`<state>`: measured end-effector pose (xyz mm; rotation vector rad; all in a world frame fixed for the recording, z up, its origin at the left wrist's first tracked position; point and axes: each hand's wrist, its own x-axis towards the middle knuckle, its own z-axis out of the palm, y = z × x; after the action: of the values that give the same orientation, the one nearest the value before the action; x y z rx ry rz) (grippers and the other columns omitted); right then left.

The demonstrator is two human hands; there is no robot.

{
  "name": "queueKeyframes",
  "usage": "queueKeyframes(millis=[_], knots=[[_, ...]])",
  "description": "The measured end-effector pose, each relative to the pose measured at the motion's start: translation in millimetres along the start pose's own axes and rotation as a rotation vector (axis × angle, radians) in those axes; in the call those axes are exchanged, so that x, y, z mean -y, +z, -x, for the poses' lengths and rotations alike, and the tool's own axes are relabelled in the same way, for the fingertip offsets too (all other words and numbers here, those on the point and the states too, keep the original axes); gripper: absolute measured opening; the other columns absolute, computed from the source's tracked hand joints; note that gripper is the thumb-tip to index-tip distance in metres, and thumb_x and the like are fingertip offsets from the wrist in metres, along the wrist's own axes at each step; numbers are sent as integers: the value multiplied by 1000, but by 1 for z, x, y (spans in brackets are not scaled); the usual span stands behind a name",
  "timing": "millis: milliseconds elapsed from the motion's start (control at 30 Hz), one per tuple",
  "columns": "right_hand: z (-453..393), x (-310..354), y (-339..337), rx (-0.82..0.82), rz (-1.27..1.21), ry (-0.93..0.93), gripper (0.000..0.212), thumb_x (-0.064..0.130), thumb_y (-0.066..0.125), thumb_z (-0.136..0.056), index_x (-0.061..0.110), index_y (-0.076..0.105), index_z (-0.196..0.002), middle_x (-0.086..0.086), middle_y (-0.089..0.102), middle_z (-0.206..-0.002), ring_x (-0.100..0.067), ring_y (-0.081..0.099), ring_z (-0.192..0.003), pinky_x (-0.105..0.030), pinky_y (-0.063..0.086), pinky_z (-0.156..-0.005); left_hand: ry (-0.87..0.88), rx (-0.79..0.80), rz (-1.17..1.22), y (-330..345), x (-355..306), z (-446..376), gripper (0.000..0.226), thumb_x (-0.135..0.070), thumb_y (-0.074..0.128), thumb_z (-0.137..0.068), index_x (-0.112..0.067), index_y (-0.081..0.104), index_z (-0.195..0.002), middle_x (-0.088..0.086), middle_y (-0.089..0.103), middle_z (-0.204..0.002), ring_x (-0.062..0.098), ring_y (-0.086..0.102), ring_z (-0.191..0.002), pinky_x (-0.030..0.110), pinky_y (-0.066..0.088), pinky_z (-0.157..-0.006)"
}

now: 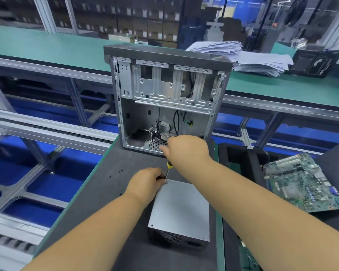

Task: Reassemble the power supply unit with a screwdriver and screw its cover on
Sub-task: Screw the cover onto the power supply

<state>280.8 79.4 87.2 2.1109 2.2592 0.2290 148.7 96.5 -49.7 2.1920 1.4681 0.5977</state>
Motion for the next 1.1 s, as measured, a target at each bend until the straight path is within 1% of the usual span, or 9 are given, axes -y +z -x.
queueKeyframes(millis=[133,233,367,500,667,733,867,1000,1100], knots=[[4,3,-1,50,-273,-77,11,27,43,-96,17,41,-99,-2,40,-91,-22,44,-69,-33,32,-56,9,8,40,1,2,0,13,-32,67,-89,-19,66,-86,-2,65,-86,15,53,-76,25,34,-63],[0,-4,-11,238,-375,-208,21,7,54,-89,19,44,-102,-2,40,-101,-16,44,-69,-31,30,-54,-6,19,50,0,4,-1,13,-33,66,-90,-20,66,-86,-2,64,-85,16,55,-77,25,36,-63],[-12,-3,-8,173,-111,-36,22,31,63,-92,14,49,-89,-2,47,-79,-21,46,-68,-31,31,-51,4,33,82,0,7,-4,13,-33,67,-89,-21,68,-89,-3,64,-85,16,56,-78,25,36,-63],[-14,-5,-4,159,72,259,46,54,41,-98,16,52,-75,-1,46,-71,-22,46,-65,-29,28,-48,38,45,66,0,9,-7,16,-33,67,-89,-18,70,-95,-1,67,-93,18,59,-86,26,41,-67],[-3,-12,-16,275,-459,-47,11,23,54,-95,26,48,-103,4,42,-100,-14,48,-71,-27,31,-55,72,68,52,-1,13,-10,16,-35,66,-90,-19,68,-92,-1,66,-89,18,58,-83,25,36,-63],[-5,-7,-16,213,-289,-71,4,24,56,-97,21,55,-100,2,45,-94,-17,50,-75,-29,34,-60,85,72,51,-1,14,-10,17,-36,65,-90,-19,68,-94,-1,66,-90,17,57,-82,26,37,-64],[-10,13,-4,97,97,226,48,52,34,-102,14,53,-80,0,46,-68,-25,55,-74,-30,37,-56,106,91,54,-1,14,-11,18,-35,64,-91,-19,69,-96,0,66,-93,20,60,-87,28,44,-68],[-2,13,-9,169,-259,149,25,41,45,-100,17,47,-107,-4,41,-104,-25,53,-77,-34,38,-60,110,105,63,-2,16,-13,16,-34,64,-91,-19,68,-94,0,67,-91,20,61,-86,31,49,-71],[-1,7,-21,239,-339,47,14,21,57,-96,21,46,-105,-5,44,-109,-22,50,-75,-31,33,-57,90,120,89,-2,16,-13,15,-36,64,-90,-22,67,-93,-3,67,-89,18,60,-83,30,49,-69]])
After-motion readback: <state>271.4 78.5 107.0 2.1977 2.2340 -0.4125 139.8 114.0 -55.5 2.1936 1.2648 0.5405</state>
